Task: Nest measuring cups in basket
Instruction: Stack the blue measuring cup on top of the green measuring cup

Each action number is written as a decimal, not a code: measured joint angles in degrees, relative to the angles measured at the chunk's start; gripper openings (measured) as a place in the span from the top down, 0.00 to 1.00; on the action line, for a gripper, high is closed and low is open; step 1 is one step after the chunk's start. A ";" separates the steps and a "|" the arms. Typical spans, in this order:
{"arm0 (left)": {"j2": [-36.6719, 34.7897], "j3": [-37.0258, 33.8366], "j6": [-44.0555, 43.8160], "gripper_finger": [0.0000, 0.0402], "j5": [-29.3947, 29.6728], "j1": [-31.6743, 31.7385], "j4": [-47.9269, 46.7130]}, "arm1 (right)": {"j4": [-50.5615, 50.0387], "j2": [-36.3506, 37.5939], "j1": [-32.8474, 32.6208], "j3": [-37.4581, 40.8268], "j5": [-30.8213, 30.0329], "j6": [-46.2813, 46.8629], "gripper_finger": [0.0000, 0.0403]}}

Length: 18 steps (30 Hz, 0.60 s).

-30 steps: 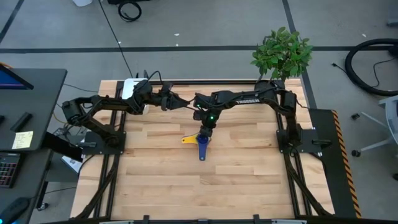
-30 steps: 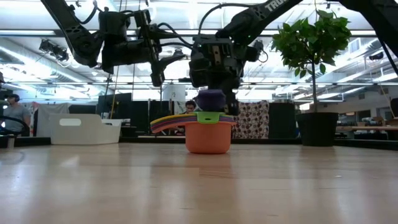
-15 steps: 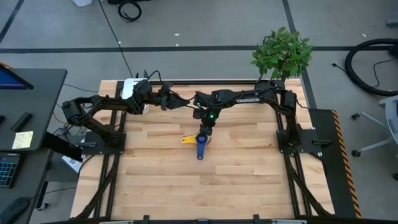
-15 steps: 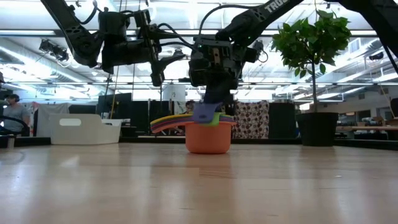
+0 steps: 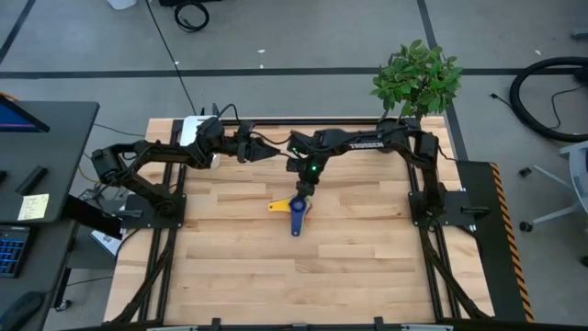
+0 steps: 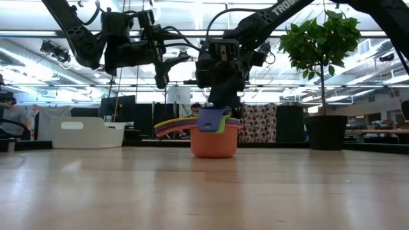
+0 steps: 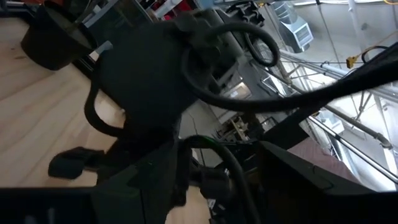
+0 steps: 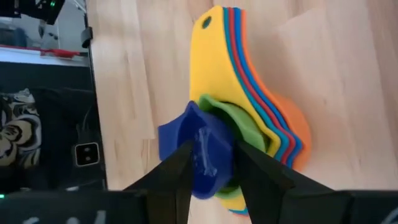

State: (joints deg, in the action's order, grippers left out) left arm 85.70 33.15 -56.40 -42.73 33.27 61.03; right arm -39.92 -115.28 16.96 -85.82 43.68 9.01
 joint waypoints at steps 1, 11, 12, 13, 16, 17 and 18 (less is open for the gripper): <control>0.01 0.00 0.01 0.44 -0.48 0.30 -0.06 | -0.67 0.00 0.27 -0.02 0.23 0.00 0.69; 0.01 0.00 -0.37 0.44 -5.58 2.99 -0.03 | -4.78 0.00 2.55 -0.29 1.15 -1.37 0.69; 0.01 0.00 -0.37 0.44 -5.58 3.00 -0.03 | -4.89 0.00 2.72 -0.57 1.73 -1.71 0.69; 0.01 0.00 -0.36 0.44 -5.58 3.02 -0.01 | -5.02 0.00 2.90 -1.02 2.52 -2.16 0.69; 0.01 0.00 -0.09 0.44 -6.80 3.43 -0.08 | -6.95 0.00 3.12 -3.07 4.14 -3.05 0.69; 0.01 0.00 0.27 0.44 -7.85 3.66 -0.38 | -7.85 0.00 3.10 -3.95 4.33 -3.36 0.69; 0.01 0.00 0.62 0.44 -9.09 3.90 -0.78 | -9.08 0.00 3.10 -4.92 4.42 -4.03 0.69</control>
State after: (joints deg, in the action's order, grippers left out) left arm 85.71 33.15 -55.78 -51.83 37.17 60.25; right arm -48.99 -115.28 20.05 -90.74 48.10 4.98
